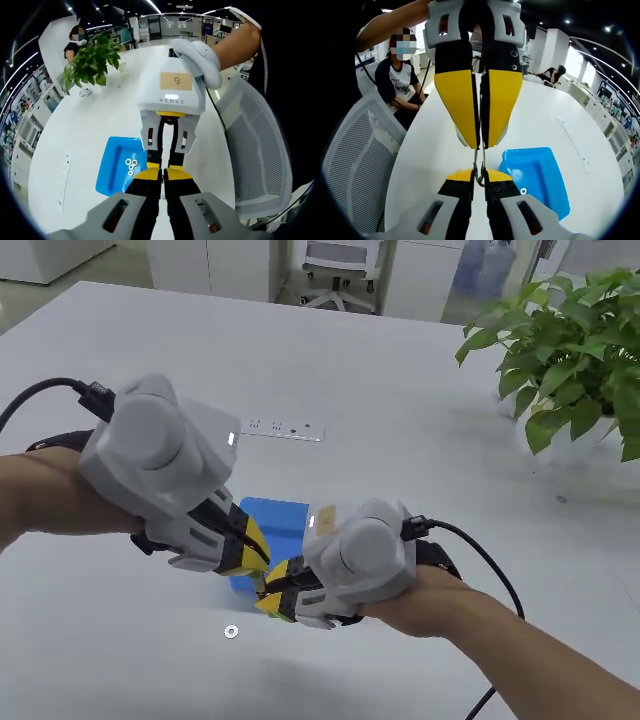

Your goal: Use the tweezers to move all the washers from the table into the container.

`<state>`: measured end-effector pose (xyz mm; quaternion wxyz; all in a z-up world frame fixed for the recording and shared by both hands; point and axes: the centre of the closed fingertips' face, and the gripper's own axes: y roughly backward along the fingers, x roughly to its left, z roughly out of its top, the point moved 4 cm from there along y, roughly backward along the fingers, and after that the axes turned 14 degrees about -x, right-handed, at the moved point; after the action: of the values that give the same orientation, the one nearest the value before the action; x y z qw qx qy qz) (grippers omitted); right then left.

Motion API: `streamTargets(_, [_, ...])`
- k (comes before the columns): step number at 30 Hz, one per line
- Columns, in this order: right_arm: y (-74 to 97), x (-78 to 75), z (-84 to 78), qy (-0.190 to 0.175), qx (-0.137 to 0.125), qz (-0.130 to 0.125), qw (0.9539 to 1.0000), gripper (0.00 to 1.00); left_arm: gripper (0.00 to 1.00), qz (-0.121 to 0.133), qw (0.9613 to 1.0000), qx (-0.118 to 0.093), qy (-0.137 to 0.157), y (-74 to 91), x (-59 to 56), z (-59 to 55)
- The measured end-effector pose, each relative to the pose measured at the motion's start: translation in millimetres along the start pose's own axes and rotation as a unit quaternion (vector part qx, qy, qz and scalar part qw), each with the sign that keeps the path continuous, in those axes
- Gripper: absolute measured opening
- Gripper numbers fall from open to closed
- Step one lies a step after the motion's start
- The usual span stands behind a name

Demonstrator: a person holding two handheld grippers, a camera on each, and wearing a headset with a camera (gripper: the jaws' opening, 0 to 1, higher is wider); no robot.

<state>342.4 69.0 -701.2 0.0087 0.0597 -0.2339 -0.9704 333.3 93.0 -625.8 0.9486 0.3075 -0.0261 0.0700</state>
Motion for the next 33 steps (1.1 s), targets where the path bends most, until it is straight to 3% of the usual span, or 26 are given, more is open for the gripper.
streamTargets(20, [8.7,-30.0,5.4,0.010,-0.001,-0.017,0.9998,0.09,0.05,0.003,0.9998,-0.003,-0.017,0.3,27.7,11.0])
streamTargets(33, [4.5,-49.2,-2.4,0.005,-0.002,-0.017,0.9998,0.09,0.05,0.003,0.9997,-0.004,-0.022,-6.2,45.6,5.4])
